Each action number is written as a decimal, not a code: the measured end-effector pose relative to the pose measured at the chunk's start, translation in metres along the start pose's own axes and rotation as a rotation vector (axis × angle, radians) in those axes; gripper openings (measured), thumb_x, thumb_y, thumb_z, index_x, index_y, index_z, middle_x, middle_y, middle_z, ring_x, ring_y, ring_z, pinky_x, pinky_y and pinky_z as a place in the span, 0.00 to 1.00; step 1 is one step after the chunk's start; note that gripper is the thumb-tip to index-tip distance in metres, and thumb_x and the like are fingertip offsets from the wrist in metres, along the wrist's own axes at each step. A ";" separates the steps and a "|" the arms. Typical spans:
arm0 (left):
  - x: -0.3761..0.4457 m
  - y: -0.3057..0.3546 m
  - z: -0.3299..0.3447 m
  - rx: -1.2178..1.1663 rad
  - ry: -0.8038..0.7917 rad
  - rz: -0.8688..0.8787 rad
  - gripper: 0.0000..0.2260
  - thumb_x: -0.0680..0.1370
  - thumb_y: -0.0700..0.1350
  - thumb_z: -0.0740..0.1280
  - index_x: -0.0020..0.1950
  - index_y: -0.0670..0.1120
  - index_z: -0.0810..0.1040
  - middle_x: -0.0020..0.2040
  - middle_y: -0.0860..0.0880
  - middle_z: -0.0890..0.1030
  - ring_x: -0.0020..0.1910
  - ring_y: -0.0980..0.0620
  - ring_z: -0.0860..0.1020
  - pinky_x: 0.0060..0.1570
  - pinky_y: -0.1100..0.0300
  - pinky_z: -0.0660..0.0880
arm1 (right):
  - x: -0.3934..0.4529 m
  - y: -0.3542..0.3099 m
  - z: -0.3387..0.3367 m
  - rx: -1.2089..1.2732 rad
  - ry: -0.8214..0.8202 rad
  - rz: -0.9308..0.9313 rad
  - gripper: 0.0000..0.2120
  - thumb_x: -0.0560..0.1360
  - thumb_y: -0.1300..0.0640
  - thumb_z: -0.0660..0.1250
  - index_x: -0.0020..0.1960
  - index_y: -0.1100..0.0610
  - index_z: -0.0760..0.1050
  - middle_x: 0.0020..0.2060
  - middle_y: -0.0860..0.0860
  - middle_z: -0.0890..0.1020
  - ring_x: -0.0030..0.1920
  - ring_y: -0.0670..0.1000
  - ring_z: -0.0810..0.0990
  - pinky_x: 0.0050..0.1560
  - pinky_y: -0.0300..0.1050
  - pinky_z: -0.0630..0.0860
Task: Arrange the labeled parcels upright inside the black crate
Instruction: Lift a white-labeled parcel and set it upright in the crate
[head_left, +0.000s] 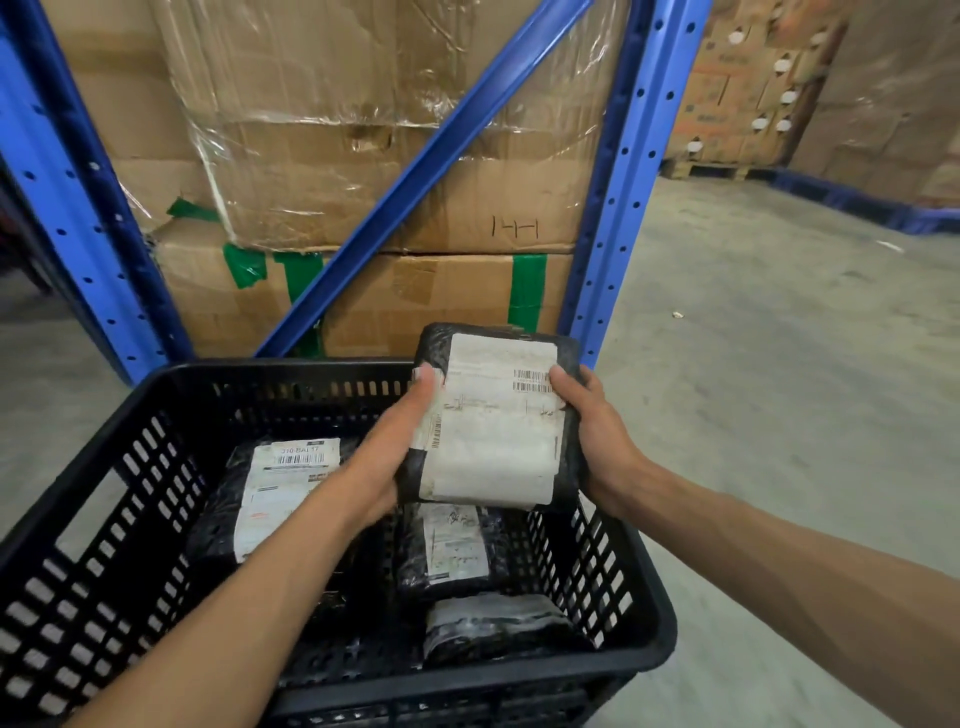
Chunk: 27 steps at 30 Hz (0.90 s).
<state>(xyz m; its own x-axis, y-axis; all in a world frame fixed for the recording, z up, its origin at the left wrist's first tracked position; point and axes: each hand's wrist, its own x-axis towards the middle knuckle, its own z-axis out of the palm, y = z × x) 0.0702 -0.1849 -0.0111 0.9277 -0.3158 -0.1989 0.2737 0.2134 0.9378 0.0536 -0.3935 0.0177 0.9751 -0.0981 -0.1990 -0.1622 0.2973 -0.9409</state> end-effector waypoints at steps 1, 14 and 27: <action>-0.002 -0.002 0.002 0.064 0.043 0.051 0.32 0.65 0.71 0.72 0.63 0.54 0.82 0.61 0.48 0.84 0.57 0.50 0.84 0.53 0.52 0.82 | 0.002 0.001 0.002 -0.029 -0.011 0.017 0.22 0.82 0.51 0.63 0.74 0.58 0.69 0.64 0.58 0.82 0.62 0.60 0.82 0.67 0.63 0.75; 0.013 -0.049 -0.006 0.380 0.421 -0.192 0.34 0.77 0.64 0.64 0.74 0.42 0.68 0.70 0.43 0.75 0.68 0.41 0.75 0.68 0.44 0.71 | 0.026 0.037 0.020 -0.433 0.006 0.390 0.25 0.72 0.60 0.69 0.68 0.63 0.73 0.59 0.64 0.83 0.57 0.65 0.84 0.59 0.66 0.79; 0.031 -0.092 -0.029 0.505 0.425 -0.453 0.37 0.81 0.49 0.64 0.81 0.39 0.46 0.78 0.39 0.63 0.75 0.40 0.64 0.73 0.48 0.64 | 0.050 0.109 0.034 -0.777 -0.054 0.411 0.22 0.80 0.62 0.67 0.72 0.62 0.67 0.67 0.60 0.78 0.67 0.60 0.78 0.68 0.55 0.75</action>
<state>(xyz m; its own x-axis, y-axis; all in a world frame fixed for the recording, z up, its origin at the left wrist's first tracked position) 0.0814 -0.1877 -0.1119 0.7988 0.1291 -0.5875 0.5936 -0.3279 0.7350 0.0899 -0.3341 -0.0858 0.8197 -0.0747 -0.5679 -0.5397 -0.4330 -0.7220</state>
